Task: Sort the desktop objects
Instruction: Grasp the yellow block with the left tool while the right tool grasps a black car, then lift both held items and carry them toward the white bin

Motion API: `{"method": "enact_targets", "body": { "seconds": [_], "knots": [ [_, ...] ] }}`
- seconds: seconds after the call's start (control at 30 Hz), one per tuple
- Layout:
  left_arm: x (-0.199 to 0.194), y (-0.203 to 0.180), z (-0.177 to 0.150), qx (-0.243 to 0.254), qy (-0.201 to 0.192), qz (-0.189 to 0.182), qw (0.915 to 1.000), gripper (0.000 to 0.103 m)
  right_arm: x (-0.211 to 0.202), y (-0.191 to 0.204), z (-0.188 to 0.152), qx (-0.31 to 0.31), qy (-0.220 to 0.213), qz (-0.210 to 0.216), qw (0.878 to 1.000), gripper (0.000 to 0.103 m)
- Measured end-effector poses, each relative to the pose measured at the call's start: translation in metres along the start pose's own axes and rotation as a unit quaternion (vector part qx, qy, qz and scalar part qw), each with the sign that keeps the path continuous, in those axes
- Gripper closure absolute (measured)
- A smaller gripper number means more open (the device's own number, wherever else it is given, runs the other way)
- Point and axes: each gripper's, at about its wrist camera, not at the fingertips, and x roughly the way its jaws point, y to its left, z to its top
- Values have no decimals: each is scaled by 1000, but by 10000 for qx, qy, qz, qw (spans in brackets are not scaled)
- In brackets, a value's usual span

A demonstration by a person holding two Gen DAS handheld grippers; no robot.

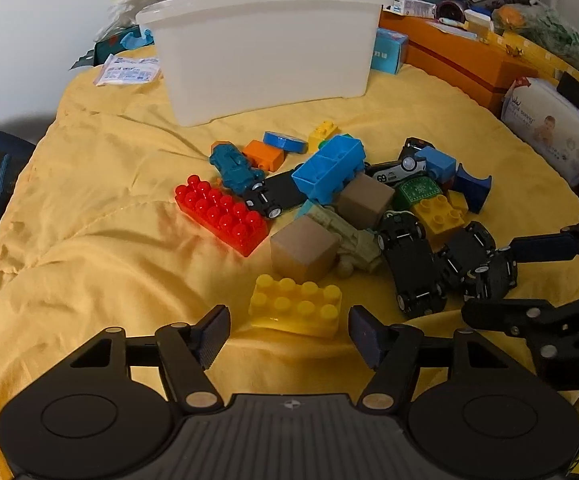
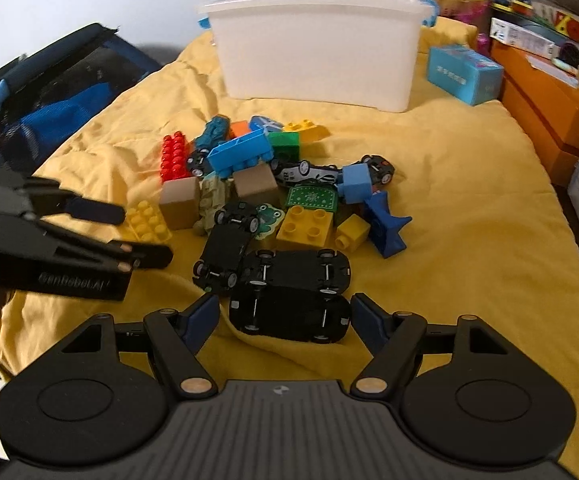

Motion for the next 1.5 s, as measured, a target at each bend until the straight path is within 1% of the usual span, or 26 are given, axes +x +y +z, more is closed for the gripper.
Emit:
{"method": "enact_targets", "body": {
  "seconds": [0.1, 0.23, 0.27, 0.3, 0.37, 0.4, 0.53, 0.67, 0.77, 0.97, 1.23, 1.5],
  "knots": [
    [3, 0, 0, -24, -20, -34, 10000, 34, 1, 4, -2, -3, -11, -180, 9998, 31],
    [8, 0, -1, 118, -74, -106, 9998, 36, 3, 6, -5, 73, 8, -361, 9993, 31],
    [8, 0, -1, 129, -114, -154, 9997, 39, 3, 7, -5, 87, 15, -404, 9991, 31],
    [8, 0, -1, 167, -123, -221, 9995, 45, 4, 7, -5, 116, 18, -433, 9990, 31],
    [8, 1, -1, 252, -128, -269, 9992, 50, 4, 6, -6, 177, -4, -448, 9988, 32],
    [8, 2, -1, 262, -138, -300, 9991, 50, 3, 7, -6, 195, -35, -430, 9989, 34],
    [7, 6, 0, 159, -167, -403, 9989, 50, 1, 6, -6, 288, -85, -415, 9987, 34],
    [4, 9, 2, 125, -235, -388, 9989, 50, -5, 6, -4, 318, -219, -420, 9984, 34],
    [-4, 13, 6, 80, -340, -363, 9987, 50, -11, 8, 0, 222, -317, -408, 9984, 34],
    [-21, 22, 18, -104, -369, -282, 9989, 50, -27, 2, 11, 304, -546, -411, 9972, 34],
    [-42, 20, 32, -116, -531, -335, 9980, 50, -38, -10, 23, 388, -742, -437, 9955, 34],
    [-52, 18, 46, -133, -607, -228, 9978, 50, -49, -14, 32, 370, -925, -378, 9943, 34]
  ]
}}
